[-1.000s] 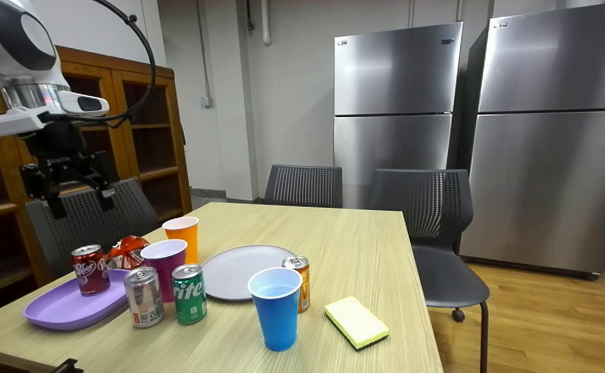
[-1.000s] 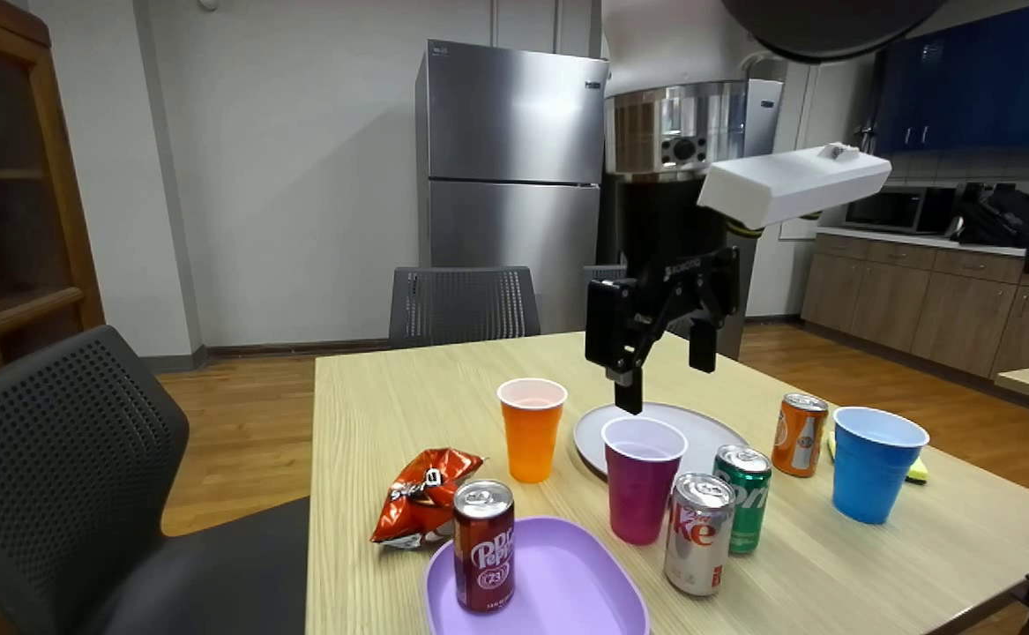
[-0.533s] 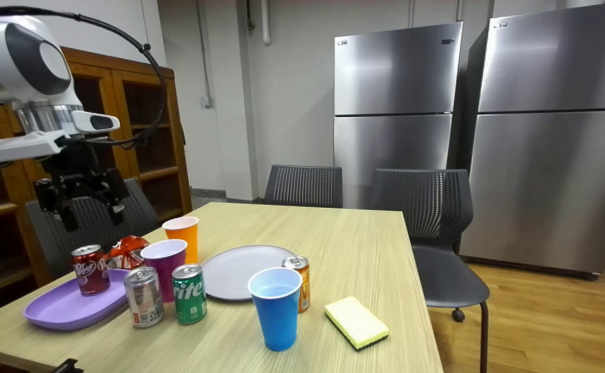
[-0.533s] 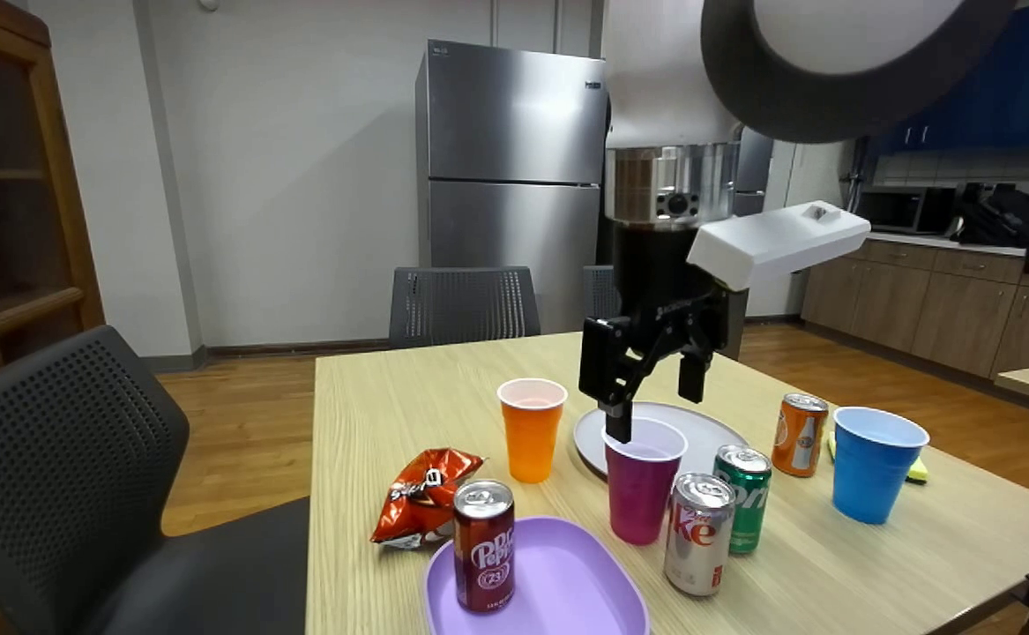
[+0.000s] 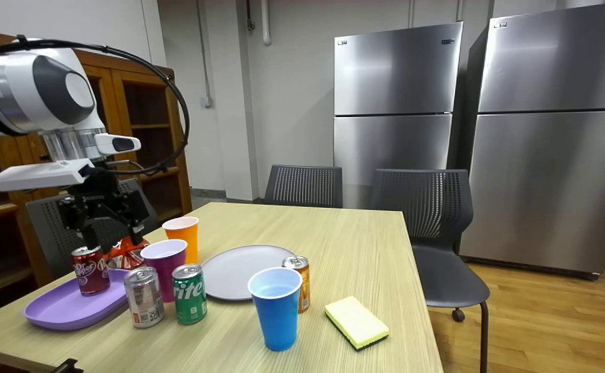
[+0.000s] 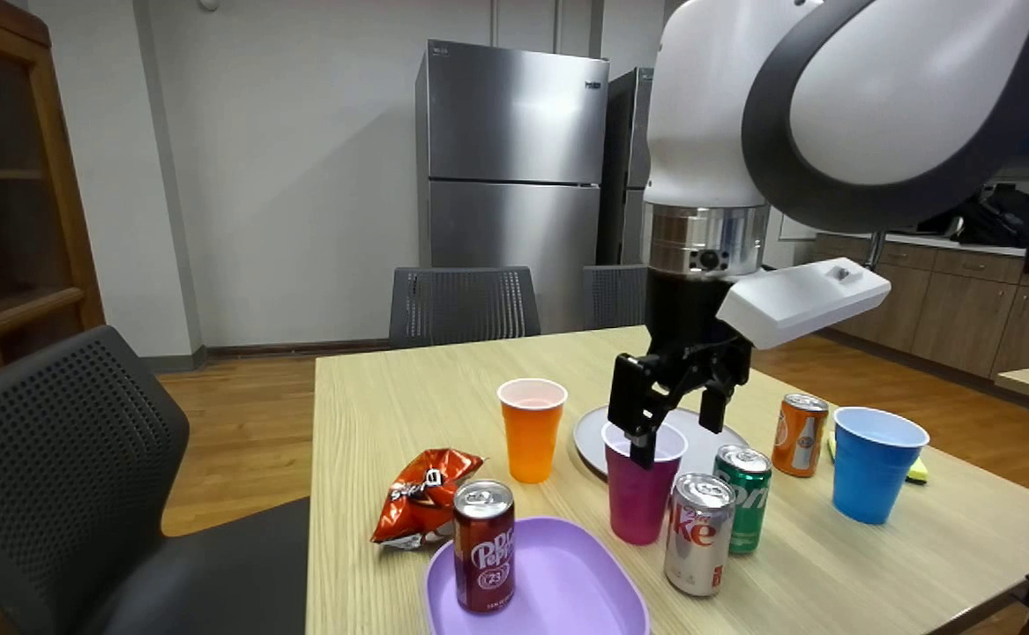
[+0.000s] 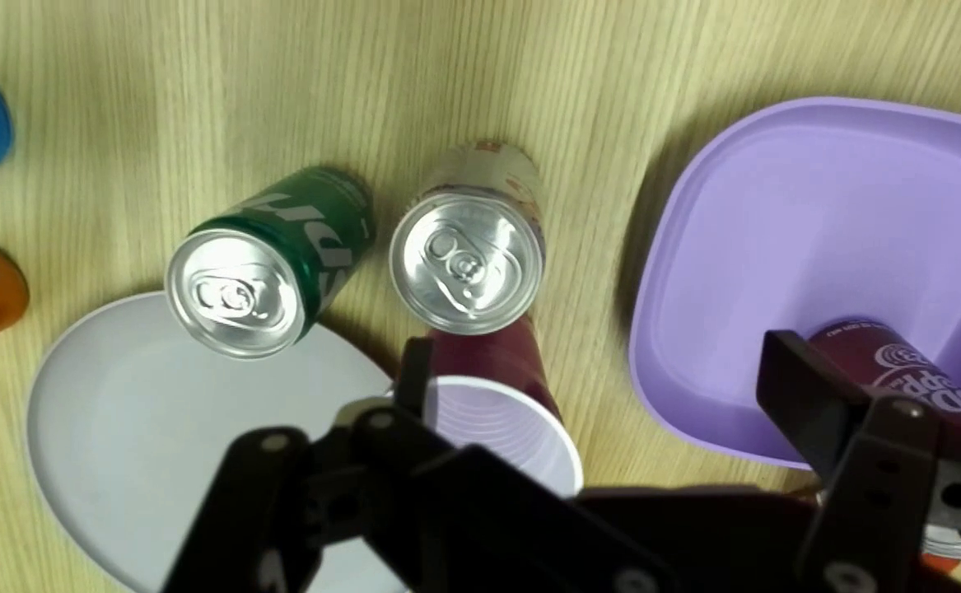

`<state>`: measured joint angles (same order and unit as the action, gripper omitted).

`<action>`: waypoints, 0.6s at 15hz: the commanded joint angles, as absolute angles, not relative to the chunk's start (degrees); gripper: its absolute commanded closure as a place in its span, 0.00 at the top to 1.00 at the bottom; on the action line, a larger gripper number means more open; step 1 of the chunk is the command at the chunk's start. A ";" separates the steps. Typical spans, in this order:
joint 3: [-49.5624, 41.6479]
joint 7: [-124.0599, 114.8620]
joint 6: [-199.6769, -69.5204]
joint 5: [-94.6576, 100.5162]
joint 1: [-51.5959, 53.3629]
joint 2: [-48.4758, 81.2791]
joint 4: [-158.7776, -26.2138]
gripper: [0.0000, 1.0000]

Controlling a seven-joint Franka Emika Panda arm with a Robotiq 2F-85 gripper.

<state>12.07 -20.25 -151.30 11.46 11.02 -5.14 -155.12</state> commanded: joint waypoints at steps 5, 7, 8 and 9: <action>10.49 -22.38 -153.01 15.91 7.83 -2.42 -156.19 1.00; 10.03 -22.44 -152.72 16.07 7.80 -1.07 -155.89 1.00; 9.71 -22.34 -152.60 15.97 7.83 -0.25 -155.70 1.00; 9.39 -22.60 -152.55 16.12 7.90 0.43 -155.55 1.00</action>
<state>9.77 -20.44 -151.99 14.12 8.53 -1.57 -155.92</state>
